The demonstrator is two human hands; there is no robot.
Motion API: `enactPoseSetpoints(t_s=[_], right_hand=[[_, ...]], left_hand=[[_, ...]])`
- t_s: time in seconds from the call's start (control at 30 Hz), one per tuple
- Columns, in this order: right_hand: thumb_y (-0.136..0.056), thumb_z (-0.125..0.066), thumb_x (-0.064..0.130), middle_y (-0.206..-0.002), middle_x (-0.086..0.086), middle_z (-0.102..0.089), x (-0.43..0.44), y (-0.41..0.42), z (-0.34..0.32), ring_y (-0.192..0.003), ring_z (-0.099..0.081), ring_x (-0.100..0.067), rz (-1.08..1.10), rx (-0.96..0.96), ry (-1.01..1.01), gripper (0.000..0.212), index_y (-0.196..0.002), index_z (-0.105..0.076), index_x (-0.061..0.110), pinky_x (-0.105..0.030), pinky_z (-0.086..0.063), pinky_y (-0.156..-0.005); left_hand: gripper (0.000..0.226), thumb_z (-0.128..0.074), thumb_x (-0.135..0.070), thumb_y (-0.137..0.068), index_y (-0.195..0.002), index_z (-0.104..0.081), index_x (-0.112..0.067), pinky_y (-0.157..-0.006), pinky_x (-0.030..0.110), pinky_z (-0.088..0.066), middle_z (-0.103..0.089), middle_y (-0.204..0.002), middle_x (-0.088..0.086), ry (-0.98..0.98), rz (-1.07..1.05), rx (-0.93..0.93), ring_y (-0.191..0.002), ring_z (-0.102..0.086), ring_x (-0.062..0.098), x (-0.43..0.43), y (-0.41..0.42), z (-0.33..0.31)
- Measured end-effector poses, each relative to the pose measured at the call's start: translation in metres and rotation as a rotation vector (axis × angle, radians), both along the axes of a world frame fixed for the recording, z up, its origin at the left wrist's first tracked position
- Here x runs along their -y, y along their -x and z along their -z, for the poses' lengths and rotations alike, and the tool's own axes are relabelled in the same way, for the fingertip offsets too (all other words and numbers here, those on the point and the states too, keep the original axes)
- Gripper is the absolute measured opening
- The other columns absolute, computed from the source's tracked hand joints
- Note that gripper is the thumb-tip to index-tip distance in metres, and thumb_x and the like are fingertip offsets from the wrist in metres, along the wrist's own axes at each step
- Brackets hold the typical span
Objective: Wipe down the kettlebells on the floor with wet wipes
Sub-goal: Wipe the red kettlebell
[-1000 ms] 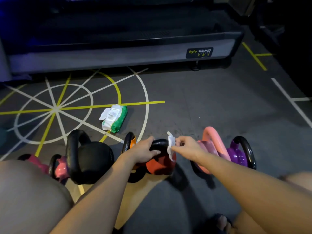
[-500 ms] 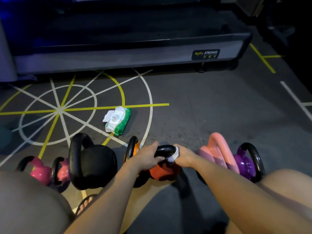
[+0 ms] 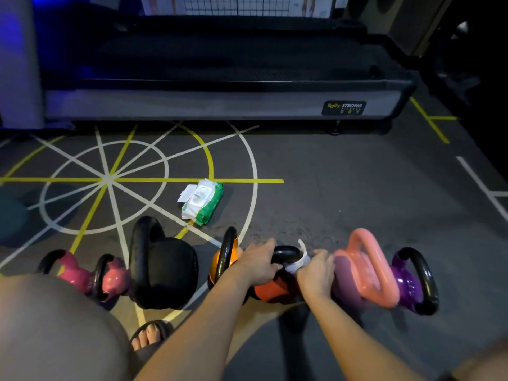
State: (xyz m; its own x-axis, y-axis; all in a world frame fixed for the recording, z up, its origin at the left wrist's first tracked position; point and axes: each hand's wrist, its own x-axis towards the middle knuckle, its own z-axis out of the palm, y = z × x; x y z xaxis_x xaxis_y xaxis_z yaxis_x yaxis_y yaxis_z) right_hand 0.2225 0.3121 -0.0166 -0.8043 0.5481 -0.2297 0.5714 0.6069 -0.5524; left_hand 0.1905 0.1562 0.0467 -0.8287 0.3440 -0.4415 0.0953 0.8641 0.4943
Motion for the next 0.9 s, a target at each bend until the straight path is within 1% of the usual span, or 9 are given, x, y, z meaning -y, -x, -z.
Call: enactPoseSetpoints(t_s=[0.1, 0.2, 0.3, 0.43, 0.5, 0.6, 0.73, 0.8, 0.9], right_hand=[[-0.074, -0.077, 0.008, -0.099, -0.013, -0.059, 0.004, -0.011, 0.004, -0.094, -0.059, -0.036, 0.036, -0.192, 0.181, 0.025, -0.095, -0.063, 0.005, -0.036, -0.040, -0.075], [-0.074, -0.076, 0.017, -0.094, 0.003, -0.071, 0.015, -0.027, 0.008, -0.091, -0.068, -0.019, 0.094, -0.321, 0.418, 0.030, -0.104, -0.070, 0.019, -0.030, -0.047, -0.073], [-0.079, -0.077, 0.019, -0.102, 0.012, -0.074, 0.010, -0.024, 0.020, -0.096, -0.068, 0.001, 0.030, -0.273, 0.638, 0.046, -0.118, -0.064, 0.039, -0.022, -0.051, -0.082], [-0.082, -0.073, 0.004, -0.106, 0.013, -0.072, -0.009, 0.000, 0.017, -0.091, -0.067, 0.003, -0.191, -0.096, 0.749, 0.059, -0.131, -0.057, 0.032, -0.015, -0.052, -0.082], [-0.069, -0.079, 0.015, -0.119, 0.003, -0.070, -0.013, 0.006, 0.018, -0.102, -0.066, -0.006, -0.233, -0.058, 0.754, 0.066, -0.131, -0.060, 0.025, -0.024, -0.052, -0.094], [-0.053, -0.078, 0.034, -0.109, 0.009, -0.074, -0.015, 0.003, 0.027, -0.106, -0.068, -0.011, -0.231, -0.068, 0.707, 0.057, -0.108, -0.070, 0.042, -0.038, -0.053, -0.099], [-0.052, -0.069, 0.029, -0.099, 0.013, -0.075, -0.007, 0.000, 0.013, -0.098, -0.069, -0.007, -0.262, -0.149, 0.599, 0.053, -0.103, -0.072, 0.042, -0.034, -0.053, -0.093], [-0.060, -0.068, 0.021, -0.106, 0.013, -0.072, -0.005, -0.002, 0.009, -0.099, -0.066, -0.005, -0.324, -0.176, 0.509, 0.056, -0.112, -0.062, 0.043, -0.030, -0.052, -0.090], [-0.066, -0.080, 0.015, -0.143, -0.001, -0.046, -0.001, -0.010, 0.015, -0.125, -0.051, -0.015, -0.357, -0.238, 0.376, 0.090, -0.142, -0.033, 0.028, -0.030, -0.042, -0.102]], left_hand=[[0.024, -0.059, -0.036, -0.096, -0.104, -0.038, -0.028, -0.108, 0.056, -0.031, -0.059, -0.123, 0.002, 0.020, 0.023, -0.019, -0.124, -0.049, 0.031, -0.005, -0.001, -0.002], [0.024, -0.059, -0.036, -0.097, -0.106, -0.038, -0.028, -0.109, 0.057, -0.031, -0.060, -0.124, 0.003, 0.033, 0.034, -0.019, -0.126, -0.048, 0.031, -0.008, -0.001, -0.003], [0.025, -0.059, -0.036, -0.097, -0.110, -0.042, -0.025, -0.108, 0.059, -0.029, -0.057, -0.128, 0.002, 0.039, 0.027, -0.032, -0.127, -0.047, 0.032, -0.007, -0.001, -0.003], [0.024, -0.059, -0.033, -0.097, -0.106, -0.037, -0.027, -0.106, 0.056, -0.029, -0.055, -0.128, 0.002, 0.014, 0.030, -0.026, -0.126, -0.045, 0.030, 0.000, -0.004, 0.000], [0.025, -0.058, -0.032, -0.097, -0.105, -0.035, -0.029, -0.106, 0.054, -0.029, -0.056, -0.125, 0.001, 0.010, 0.042, -0.021, -0.124, -0.046, 0.029, 0.002, -0.006, -0.001], [0.026, -0.059, -0.029, -0.097, -0.112, -0.038, -0.026, -0.102, 0.049, -0.030, -0.056, -0.127, 0.003, 0.012, 0.057, -0.024, -0.123, -0.046, 0.029, 0.002, -0.007, 0.000], [0.028, -0.059, -0.027, -0.096, -0.117, -0.040, -0.026, -0.107, 0.054, -0.030, -0.055, -0.127, 0.001, 0.023, 0.069, -0.020, -0.124, -0.045, 0.028, 0.002, -0.009, -0.001], [0.028, -0.059, -0.028, -0.095, -0.117, -0.040, -0.026, -0.107, 0.055, -0.030, -0.055, -0.127, 0.000, 0.038, 0.067, -0.030, -0.124, -0.044, 0.028, 0.002, -0.010, 0.000], [0.027, -0.059, -0.030, -0.096, -0.114, -0.040, -0.027, -0.105, 0.052, -0.030, -0.055, -0.128, -0.002, 0.053, 0.062, -0.046, -0.124, -0.045, 0.027, 0.003, -0.009, 0.000]])
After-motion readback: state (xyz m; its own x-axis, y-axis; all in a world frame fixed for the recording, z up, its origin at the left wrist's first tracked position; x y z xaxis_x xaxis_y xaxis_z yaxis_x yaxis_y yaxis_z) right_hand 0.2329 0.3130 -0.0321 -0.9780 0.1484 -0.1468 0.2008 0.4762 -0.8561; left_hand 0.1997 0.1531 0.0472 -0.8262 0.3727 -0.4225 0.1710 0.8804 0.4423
